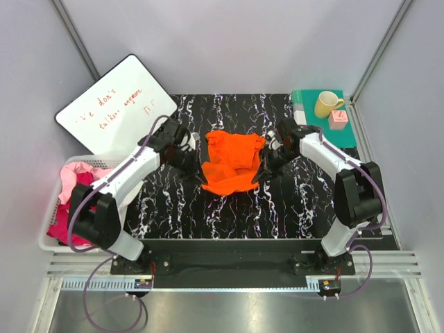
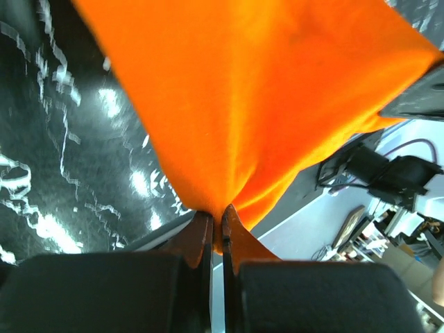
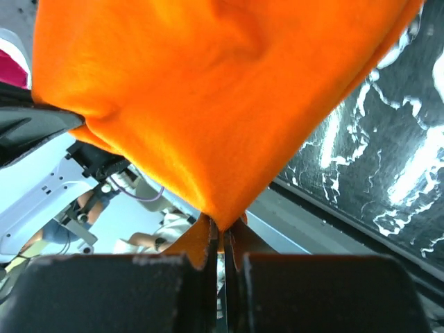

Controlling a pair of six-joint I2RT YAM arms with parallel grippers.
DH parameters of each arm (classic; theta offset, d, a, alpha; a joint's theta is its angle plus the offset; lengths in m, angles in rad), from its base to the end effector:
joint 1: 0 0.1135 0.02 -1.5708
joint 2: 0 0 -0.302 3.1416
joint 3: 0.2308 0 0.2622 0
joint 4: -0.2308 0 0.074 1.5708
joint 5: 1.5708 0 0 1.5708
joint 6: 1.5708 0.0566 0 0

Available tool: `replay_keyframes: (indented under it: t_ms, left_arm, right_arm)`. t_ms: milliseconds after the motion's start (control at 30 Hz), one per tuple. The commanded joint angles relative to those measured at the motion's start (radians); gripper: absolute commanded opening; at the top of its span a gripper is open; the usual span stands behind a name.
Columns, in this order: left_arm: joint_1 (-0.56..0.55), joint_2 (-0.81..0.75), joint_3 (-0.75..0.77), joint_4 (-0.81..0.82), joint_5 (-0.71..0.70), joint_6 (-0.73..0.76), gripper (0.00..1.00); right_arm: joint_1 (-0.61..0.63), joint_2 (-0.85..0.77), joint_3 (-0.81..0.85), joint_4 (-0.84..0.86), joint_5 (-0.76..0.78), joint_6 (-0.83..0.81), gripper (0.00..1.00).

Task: Fold and stack the t-shirts
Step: Fold the tshirt

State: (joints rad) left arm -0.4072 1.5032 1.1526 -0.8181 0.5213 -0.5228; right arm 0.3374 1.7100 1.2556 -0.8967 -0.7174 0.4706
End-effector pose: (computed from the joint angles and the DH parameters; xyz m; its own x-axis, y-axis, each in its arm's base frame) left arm 0.2717 -0.1479 0.2702 -0.9930 -0.0433 -0.1102 0.0307 0.8050 -0.5925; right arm 0.3113 0.1487 0.2406 -0.9952 0.0130 0.0967 0.0748 0.7380 0.6707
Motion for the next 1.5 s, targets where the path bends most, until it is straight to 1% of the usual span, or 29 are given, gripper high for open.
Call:
replay_keyframes:
  t_ms: [0,233,300,333,400,433,500,533,600,633,733,833,933,1000,1067,1100,1167,1200,1233,1267,1300,1333,1367,1400,1433,1467]
  left_arm:
    - [0.004,0.075,0.142,-0.061,0.017,0.032,0.0]
    - [0.033,0.232,0.35,-0.076,0.072,0.026,0.0]
    - [0.05,0.291,0.406,-0.081,0.08,0.026,0.0]
    - [0.057,0.311,0.458,-0.087,0.083,0.029,0.0]
    - [0.082,0.368,0.505,-0.092,0.095,0.027,0.0]
    - [0.088,0.39,0.557,-0.093,0.103,0.027,0.0]
    - [0.11,0.452,0.608,-0.098,0.123,0.027,0.0]
    - [0.114,0.472,0.648,-0.099,0.128,0.03,0.0]
    - [0.126,0.529,0.682,-0.098,0.14,0.026,0.02]
    - [0.128,0.549,0.697,-0.098,0.152,0.027,0.04]
    - [0.133,0.624,0.746,-0.081,0.189,0.018,0.08]
    - [0.133,0.69,0.802,-0.066,0.203,0.02,0.09]
    - [0.134,0.745,0.852,-0.053,0.215,0.021,0.14]
    - [0.136,0.773,0.878,-0.044,0.223,0.02,0.22]
    - [0.139,0.788,0.898,-0.033,0.217,0.018,0.41]
    - [0.142,0.793,0.918,-0.033,0.21,0.02,0.53]
    - [0.151,0.79,0.932,-0.027,0.189,0.012,0.62]
    - [0.154,0.787,0.941,-0.024,0.186,0.012,0.67]
    - [0.159,0.779,0.946,-0.024,0.171,0.014,0.75]
    - [0.165,0.76,0.944,-0.023,0.161,0.017,0.8]
    - [0.168,0.747,0.943,-0.023,0.152,0.023,0.81]
    - [0.171,0.737,0.935,-0.023,0.138,0.029,0.92]
    - [0.176,0.709,0.928,-0.023,0.134,0.03,0.94]
    - [0.176,0.695,0.918,-0.023,0.128,0.03,0.96]
    - [0.176,0.681,0.908,-0.021,0.118,0.04,0.97]
    - [0.176,0.655,0.885,-0.023,0.118,0.041,0.98]
  right_arm:
    - [-0.029,0.071,0.157,-0.14,0.059,-0.084,0.0]
    - [-0.11,0.189,0.33,-0.166,0.075,-0.15,0.0]
    - [-0.121,0.246,0.408,-0.185,0.075,-0.159,0.0]
    - [-0.126,0.266,0.466,-0.188,0.073,-0.171,0.0]
    - [-0.135,0.327,0.527,-0.2,0.073,-0.176,0.0]
    - [-0.136,0.348,0.588,-0.206,0.07,-0.184,0.0]
    - [-0.141,0.42,0.648,-0.222,0.065,-0.187,0.0]
    - [-0.143,0.447,0.71,-0.229,0.056,-0.194,0.0]
    - [-0.147,0.522,0.766,-0.251,0.052,-0.194,0.0]
    - [-0.147,0.566,0.813,-0.257,0.049,-0.196,0.0]
    - [-0.152,0.64,0.887,-0.269,0.041,-0.193,0.0]
    - [-0.159,0.706,0.951,-0.269,0.041,-0.187,0.0]
    - [-0.17,0.764,1.016,-0.272,0.045,-0.17,0.0]
    - [-0.175,0.79,1.05,-0.269,0.045,-0.159,0.0]
    - [-0.176,0.827,1.105,-0.269,0.036,-0.15,0.0]
    - [-0.178,0.839,1.126,-0.268,0.036,-0.141,0.0]
    - [-0.179,0.881,1.192,-0.269,0.041,-0.132,0.0]
    - [-0.181,0.893,1.212,-0.269,0.044,-0.119,0.03]
    - [-0.181,0.917,1.252,-0.268,0.053,-0.112,0.04]
    - [-0.182,0.927,1.271,-0.265,0.058,-0.106,0.05]
    - [-0.184,0.936,1.3,-0.263,0.059,-0.093,0.17]
    - [-0.184,0.944,1.311,-0.255,0.053,-0.089,0.27]
    - [-0.184,0.944,1.321,-0.249,0.058,-0.087,0.36]
    - [-0.186,0.938,1.318,-0.24,0.061,-0.084,0.41]
    - [-0.184,0.915,1.312,-0.229,0.073,-0.082,0.54]
    - [-0.184,0.901,1.306,-0.214,0.088,-0.081,0.62]
